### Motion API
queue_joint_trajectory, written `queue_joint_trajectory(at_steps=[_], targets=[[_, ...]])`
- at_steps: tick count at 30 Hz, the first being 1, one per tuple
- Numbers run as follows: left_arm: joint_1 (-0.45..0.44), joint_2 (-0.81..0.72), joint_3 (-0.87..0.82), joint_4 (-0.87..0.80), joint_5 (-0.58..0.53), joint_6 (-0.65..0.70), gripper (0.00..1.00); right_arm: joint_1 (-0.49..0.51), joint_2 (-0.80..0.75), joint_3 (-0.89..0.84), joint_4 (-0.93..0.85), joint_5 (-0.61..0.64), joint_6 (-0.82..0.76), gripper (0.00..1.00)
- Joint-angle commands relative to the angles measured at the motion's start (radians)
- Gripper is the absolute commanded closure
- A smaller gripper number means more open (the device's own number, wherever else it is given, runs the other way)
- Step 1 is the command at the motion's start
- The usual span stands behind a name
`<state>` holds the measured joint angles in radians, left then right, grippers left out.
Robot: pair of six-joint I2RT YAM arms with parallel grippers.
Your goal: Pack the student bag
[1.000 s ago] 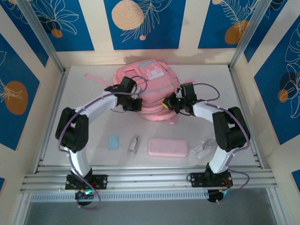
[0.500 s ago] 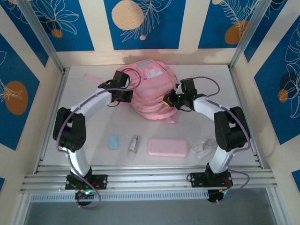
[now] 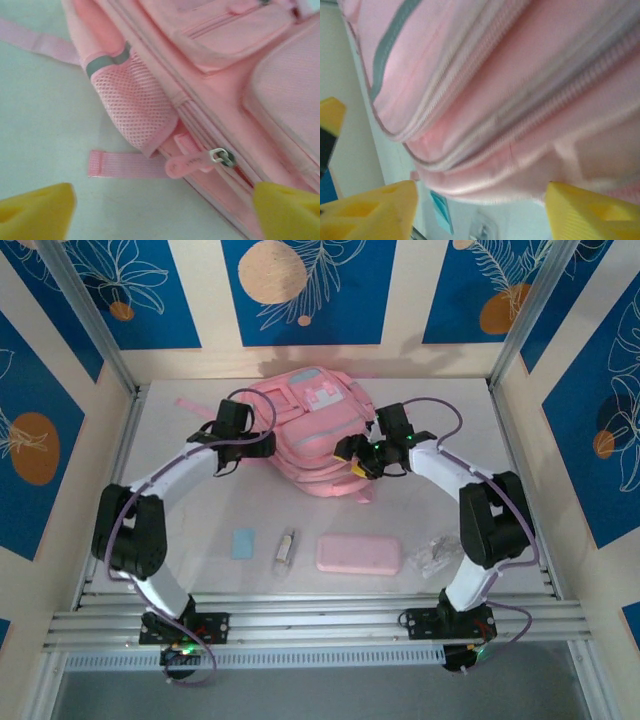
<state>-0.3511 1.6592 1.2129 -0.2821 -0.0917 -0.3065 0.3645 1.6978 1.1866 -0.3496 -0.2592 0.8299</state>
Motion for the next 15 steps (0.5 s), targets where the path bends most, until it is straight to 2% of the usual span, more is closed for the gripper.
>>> queue_joint_trajectory(at_steps=[1,5,10,15], targets=[[-0.002,-0.07,-0.041,0.052,0.122,-0.076,0.0,0.057,-0.104,-0.001,-0.207,0.066,-0.013,0.23],[-0.002,-0.12,-0.093,0.103,0.2,-0.131,0.0,0.145,-0.172,-0.04,-0.348,0.117,-0.022,0.17],[-0.002,-0.174,-0.171,0.175,0.253,-0.18,0.0,0.283,-0.242,-0.093,-0.491,0.137,0.023,0.14],[-0.002,-0.191,-0.213,0.2,0.279,-0.205,0.0,0.428,-0.33,-0.174,-0.53,0.14,0.13,0.05]])
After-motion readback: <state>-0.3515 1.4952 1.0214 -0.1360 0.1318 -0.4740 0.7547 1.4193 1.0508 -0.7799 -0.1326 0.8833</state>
